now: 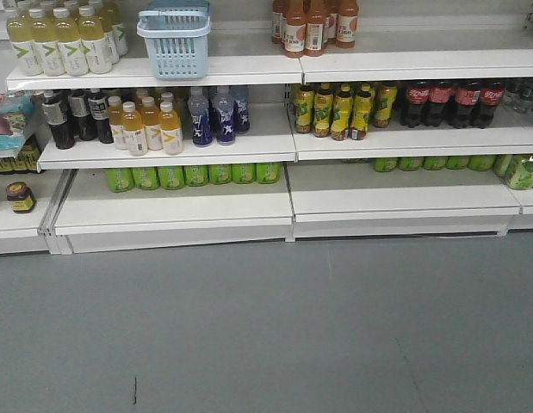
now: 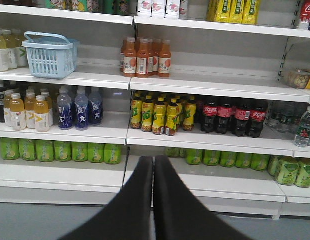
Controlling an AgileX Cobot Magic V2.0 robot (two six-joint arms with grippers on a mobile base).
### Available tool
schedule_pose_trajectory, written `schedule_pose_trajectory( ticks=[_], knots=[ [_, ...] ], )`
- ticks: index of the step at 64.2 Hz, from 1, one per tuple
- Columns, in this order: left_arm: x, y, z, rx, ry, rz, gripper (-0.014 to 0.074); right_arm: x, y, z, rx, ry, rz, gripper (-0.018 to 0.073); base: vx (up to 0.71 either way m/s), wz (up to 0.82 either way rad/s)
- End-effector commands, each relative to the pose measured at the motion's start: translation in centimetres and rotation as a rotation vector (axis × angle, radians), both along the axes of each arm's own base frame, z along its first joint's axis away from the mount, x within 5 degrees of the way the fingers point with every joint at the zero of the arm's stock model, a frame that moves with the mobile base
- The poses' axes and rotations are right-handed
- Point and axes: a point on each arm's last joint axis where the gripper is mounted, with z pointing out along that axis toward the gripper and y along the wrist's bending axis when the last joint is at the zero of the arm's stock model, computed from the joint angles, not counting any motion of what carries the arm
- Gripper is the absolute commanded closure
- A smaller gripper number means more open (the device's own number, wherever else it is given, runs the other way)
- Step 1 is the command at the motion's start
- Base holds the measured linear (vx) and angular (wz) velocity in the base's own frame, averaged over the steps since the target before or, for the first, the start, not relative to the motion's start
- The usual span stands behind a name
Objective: Place coke in basket with both arms
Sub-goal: 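Drive the base toward the shelf holding the light-blue basket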
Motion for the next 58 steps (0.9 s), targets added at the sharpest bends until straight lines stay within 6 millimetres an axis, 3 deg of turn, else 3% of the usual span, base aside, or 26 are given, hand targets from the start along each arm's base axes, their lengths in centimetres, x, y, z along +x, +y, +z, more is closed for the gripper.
schedule_pose_trajectory(
  ticks=[1, 58],
  knots=[
    [-0.10, -0.03, 0.78, -0.004, -0.091, -0.004, 0.0603, -0.10, 0.04, 0.42, -0.009, -0.083, 0.003, 0.0568, 0.00, 0.00],
    [-0.10, -0.03, 0.78, -0.004, -0.091, -0.004, 0.0603, -0.10, 0.04, 0.42, -0.009, -0.083, 0.003, 0.0568, 0.00, 0.00]
  ],
)
